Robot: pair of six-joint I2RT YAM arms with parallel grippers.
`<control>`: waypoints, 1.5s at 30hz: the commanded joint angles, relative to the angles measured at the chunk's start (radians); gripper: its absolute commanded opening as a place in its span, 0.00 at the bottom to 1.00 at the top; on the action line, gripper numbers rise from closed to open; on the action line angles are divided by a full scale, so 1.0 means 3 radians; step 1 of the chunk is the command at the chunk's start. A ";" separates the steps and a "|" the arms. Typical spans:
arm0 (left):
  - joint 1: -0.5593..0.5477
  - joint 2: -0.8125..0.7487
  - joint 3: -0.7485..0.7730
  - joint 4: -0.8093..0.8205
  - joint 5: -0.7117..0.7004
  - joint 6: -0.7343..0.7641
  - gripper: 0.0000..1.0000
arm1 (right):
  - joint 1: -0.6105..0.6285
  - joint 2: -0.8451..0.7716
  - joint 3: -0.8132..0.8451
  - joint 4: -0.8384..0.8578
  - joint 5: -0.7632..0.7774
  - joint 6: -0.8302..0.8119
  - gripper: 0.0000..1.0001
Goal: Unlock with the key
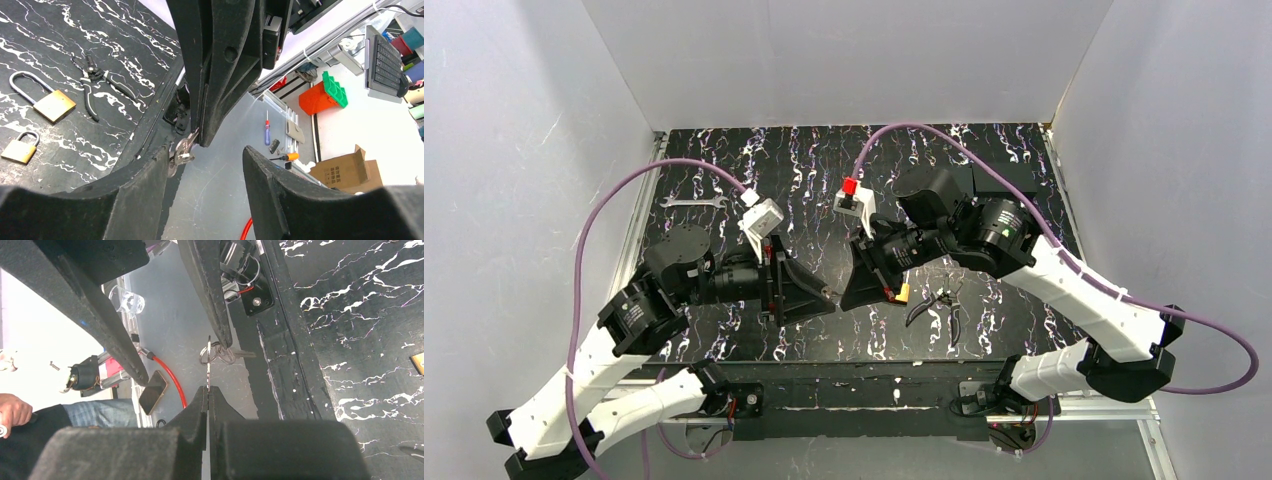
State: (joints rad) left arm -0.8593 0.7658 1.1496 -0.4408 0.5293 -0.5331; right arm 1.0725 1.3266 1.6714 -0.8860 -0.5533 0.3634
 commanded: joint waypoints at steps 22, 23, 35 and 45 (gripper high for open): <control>0.0011 0.0003 -0.0063 0.0071 0.0103 -0.0153 0.24 | -0.0104 -0.0045 -0.0130 0.0104 0.0038 -0.0073 0.01; 0.0011 0.0004 -0.0059 0.0064 0.0107 -0.0159 0.24 | -0.0114 -0.0041 -0.0135 0.0105 0.0030 -0.0075 0.01; 0.0040 -0.0050 -0.0090 0.0019 0.0026 -0.0164 0.10 | -0.0195 -0.0014 -0.0145 0.0098 -0.0067 -0.0107 0.01; 0.0051 -0.0074 -0.0126 0.0067 -0.0010 -0.0186 0.00 | -0.0205 0.0001 -0.0153 0.0074 -0.0038 -0.0139 0.01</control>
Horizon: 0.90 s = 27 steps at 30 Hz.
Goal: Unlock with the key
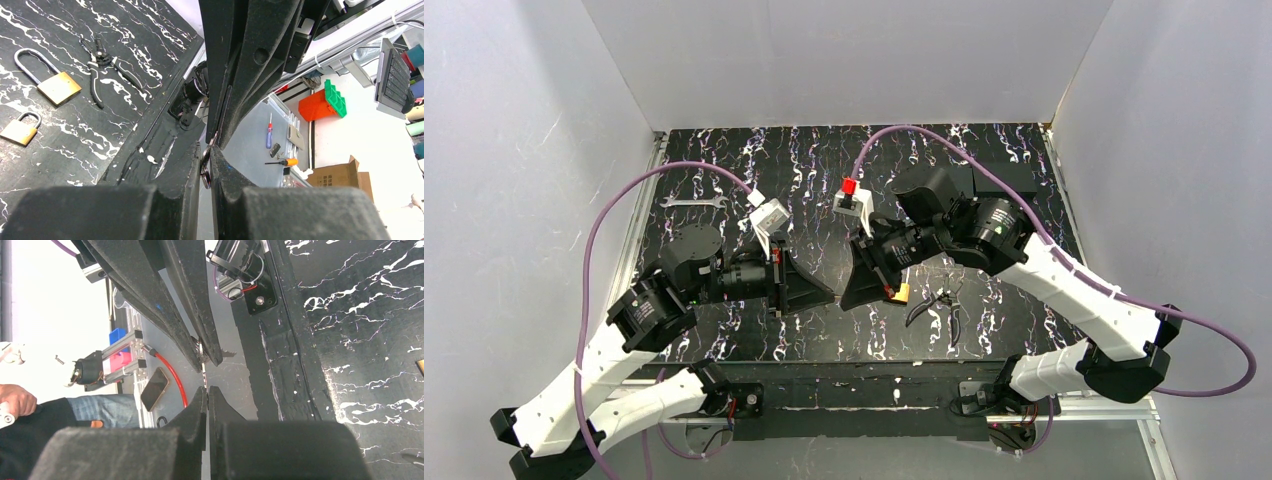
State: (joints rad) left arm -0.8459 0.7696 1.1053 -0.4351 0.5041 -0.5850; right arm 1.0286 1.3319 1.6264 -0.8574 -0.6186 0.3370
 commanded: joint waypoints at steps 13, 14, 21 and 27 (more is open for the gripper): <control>0.0013 -0.0149 0.0040 -0.0291 -0.0463 -0.0031 0.00 | -0.0150 -0.0547 -0.0433 0.0461 0.2352 0.0868 0.98; 0.0009 -0.0152 0.0044 -0.0343 -0.0562 -0.0043 0.00 | -0.0161 -0.0587 -0.0487 0.0491 0.2426 0.0905 0.98; 0.0012 -0.0166 0.0148 -0.0897 -0.1346 -0.0097 0.00 | -0.1069 -0.0228 -0.0536 -0.0159 0.2316 0.1417 0.98; 0.0012 -0.0244 0.0088 -0.1015 -0.1578 -0.0174 0.00 | -0.1332 0.0351 -0.0687 -0.0635 0.2753 0.1873 0.98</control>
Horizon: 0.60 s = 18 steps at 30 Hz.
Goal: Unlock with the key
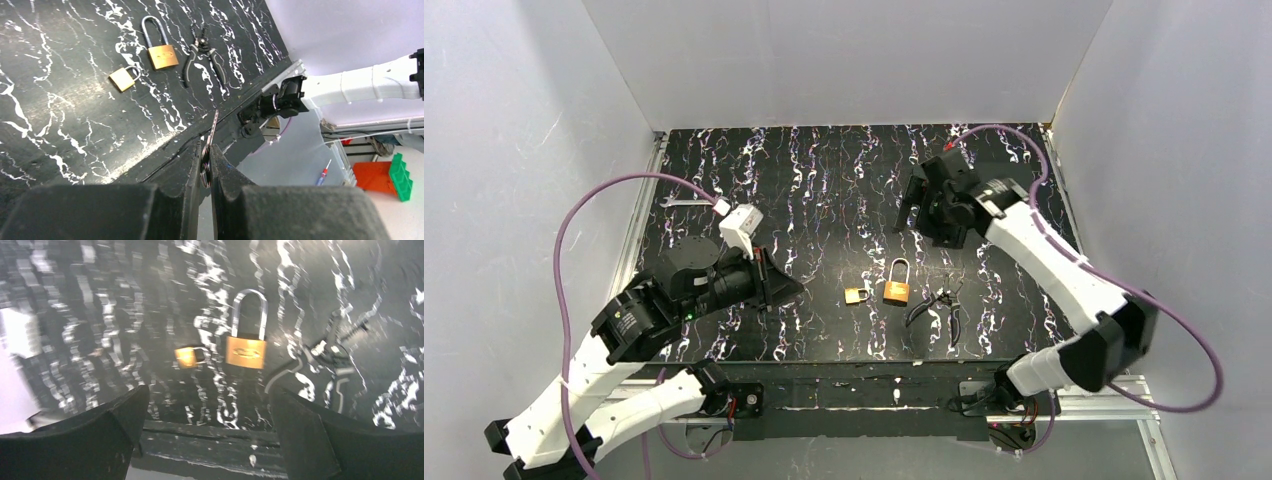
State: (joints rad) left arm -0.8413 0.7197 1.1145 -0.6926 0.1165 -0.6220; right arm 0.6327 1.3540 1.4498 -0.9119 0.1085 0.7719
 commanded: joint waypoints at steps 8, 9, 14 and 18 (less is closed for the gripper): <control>-0.0003 -0.0113 0.0126 -0.0371 -0.0341 -0.0081 0.00 | -0.0009 0.0731 -0.0280 -0.0210 0.0360 0.0505 0.98; -0.0003 -0.0132 0.0122 -0.0371 -0.0337 -0.0091 0.00 | 0.0004 0.0779 -0.0306 -0.0169 0.0332 0.0498 0.98; -0.0006 -0.0219 0.0055 -0.0318 -0.0245 -0.0079 0.00 | 0.0160 0.1018 -0.0375 -0.0039 0.0294 0.0445 0.98; -0.0006 -0.0241 0.0069 -0.0331 -0.0210 -0.0078 0.00 | 0.0303 0.1226 -0.0496 0.0182 0.0274 0.0215 0.98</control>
State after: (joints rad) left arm -0.8413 0.6483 1.1210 -0.7856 0.0429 -0.6476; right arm 0.6971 1.6924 1.3235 -0.9173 0.1802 0.8848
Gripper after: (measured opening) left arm 0.079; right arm 0.980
